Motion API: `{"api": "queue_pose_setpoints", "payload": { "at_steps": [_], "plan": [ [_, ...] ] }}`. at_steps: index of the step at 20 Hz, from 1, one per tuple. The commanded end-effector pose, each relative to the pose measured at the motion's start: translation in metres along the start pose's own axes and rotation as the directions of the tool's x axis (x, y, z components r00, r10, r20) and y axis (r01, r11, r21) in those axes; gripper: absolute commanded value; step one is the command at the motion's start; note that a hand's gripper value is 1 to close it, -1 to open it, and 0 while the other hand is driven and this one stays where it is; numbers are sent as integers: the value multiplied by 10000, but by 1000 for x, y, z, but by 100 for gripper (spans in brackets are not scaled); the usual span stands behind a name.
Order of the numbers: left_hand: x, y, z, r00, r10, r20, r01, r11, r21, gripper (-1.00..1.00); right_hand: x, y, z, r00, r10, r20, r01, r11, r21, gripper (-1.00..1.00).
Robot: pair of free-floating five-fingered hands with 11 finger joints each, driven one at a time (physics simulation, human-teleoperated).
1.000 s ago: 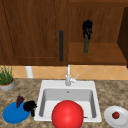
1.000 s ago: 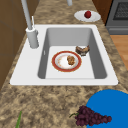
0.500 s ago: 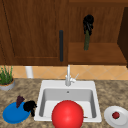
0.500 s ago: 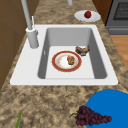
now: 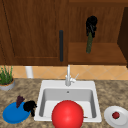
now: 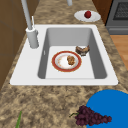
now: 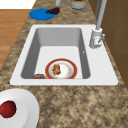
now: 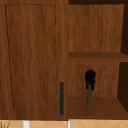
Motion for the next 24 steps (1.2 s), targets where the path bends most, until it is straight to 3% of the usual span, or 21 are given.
{"api": "queue_pose_setpoints", "payload": {
  "at_steps": [1, 8, 16, 24],
  "plan": [
    [0, 0, 0, 10000, 0, 0, 0, 10000, 0, 0, -5, 21, 22, 9999, 94, 122, -95, 9999, 138, 100],
    [0, 0, 0, 10000, 0, 0, 0, 10000, 0, 0, -6, 64, 57, 9999, 140, 89, -143, 9995, 275, 100],
    [0, 0, 0, 10000, 0, 0, 0, 10000, 0, 0, 1, 123, 90, 9944, 914, -527, -907, 9958, 156, 100],
    [0, 0, 0, 10000, 0, 0, 0, 10000, 0, 0, 9, 192, 112, 9834, 1371, -1189, -1347, 9905, 284, 100]
  ]
}}
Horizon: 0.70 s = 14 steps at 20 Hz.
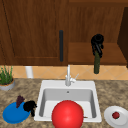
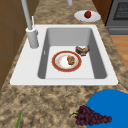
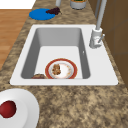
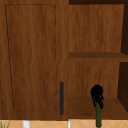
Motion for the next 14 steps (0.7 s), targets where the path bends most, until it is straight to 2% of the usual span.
{"api": "queue_pose_setpoints", "payload": {
  "at_steps": [1, 6, 9, 14],
  "plan": [
    [0, 0, 0, 10000, 0, 0, 0, 10000, 0, 0, 6, 34, 10, 9964, 648, -546, -645, 9979, 82, 100],
    [0, 0, 0, 10000, 0, 0, 0, 10000, 0, 0, 12, 86, 16, 9944, 742, -758, -748, 9972, -55, 100],
    [0, 0, 0, 10000, 0, 0, 0, 10000, 0, 0, 15, 121, 14, 9957, 676, -625, -681, 9977, -54, 100],
    [0, 0, 0, 10000, 0, 0, 0, 10000, 0, 0, 7, 162, -7, 9992, 373, -109, -376, 9989, -271, 100]
  ]
}}
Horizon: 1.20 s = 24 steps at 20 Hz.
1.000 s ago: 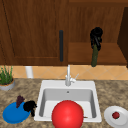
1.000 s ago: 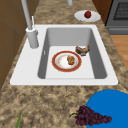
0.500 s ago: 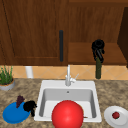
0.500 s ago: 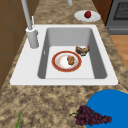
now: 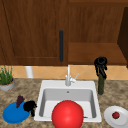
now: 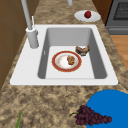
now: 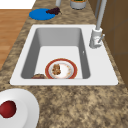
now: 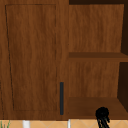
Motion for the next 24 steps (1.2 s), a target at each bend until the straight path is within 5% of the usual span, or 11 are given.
{"api": "queue_pose_setpoints", "payload": {
  "at_steps": [1, 8, 19, 24],
  "plan": [
    [0, 0, 0, 10000, 0, 0, 0, 10000, 0, 0, -4, 28, -18, 9998, -50, 204, 58, 9991, -422, 100],
    [0, 0, 0, 10000, 0, 0, 0, 10000, 0, 0, -16, 63, -60, 9996, 7, 275, 15, 9967, -806, 100],
    [0, 0, 0, 10000, 0, 0, 0, 10000, 0, 0, -16, 71, -156, 9997, 229, 1, -228, 9966, -797, 100],
    [0, 0, 0, 10000, 0, 0, 0, 10000, 0, 0, -27, 72, -190, 9999, 115, 6, -113, 9870, -1604, 100]
  ]
}}
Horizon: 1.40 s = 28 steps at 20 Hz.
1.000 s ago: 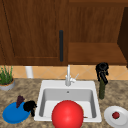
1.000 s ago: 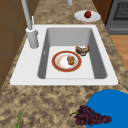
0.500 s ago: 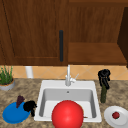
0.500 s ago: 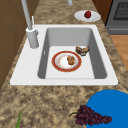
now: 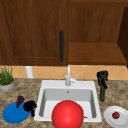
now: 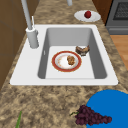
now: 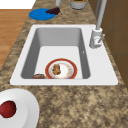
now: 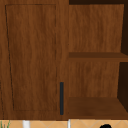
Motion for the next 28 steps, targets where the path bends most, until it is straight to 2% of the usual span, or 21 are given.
{"api": "queue_pose_setpoints", "payload": {
  "at_steps": [1, 5, 7, 9, 10, 13, 15, 23, 26, 28],
  "plan": [
    [0, 0, 0, 10000, 0, 0, 0, 10000, 0, 0, -17, 4, -17, 10000, 9, -77, -19, 9920, -1260, 100],
    [0, 0, 0, 10000, 0, 0, 0, 10000, 0, 0, -41, 23, -28, 9996, -187, 216, 232, 9729, -2302, 100],
    [0, 0, 0, 10000, 0, 0, 0, 10000, 0, 0, -43, 36, -46, 9981, -123, 605, 269, 9684, -2478, 100],
    [0, 0, 0, 10000, 0, 0, 0, 10000, 0, 0, -51, 45, -51, 9958, -390, 832, 601, 9615, -2683, 100],
    [0, 0, 0, 10000, 0, 0, 0, 10000, 0, 0, -52, 44, -53, 9954, -615, 736, 783, 9640, -2539, 100],
    [0, 0, 0, 10000, 0, 0, 0, 10000, 0, 0, -53, 49, -68, 9953, -580, 774, 737, 9727, -2198, 100],
    [0, 0, 0, 10000, 0, 0, 0, 10000, 0, 0, -51, 52, -87, 9970, -388, 677, 537, 9705, -2350, 100],
    [0, 0, 0, 10000, 0, 0, 0, 10000, 0, 0, -56, 56, -145, 9950, -651, 761, 797, 9749, -2080, 100],
    [0, 0, 0, 10000, 0, 0, 0, 10000, 0, 0, -63, 73, -167, 9930, -792, 876, 954, 9752, -1996, 100],
    [0, 0, 0, 10000, 0, 0, 0, 10000, 0, 0, -67, 83, -171, 9929, -853, 826, 986, 9797, -1743, 100]
  ]
}}
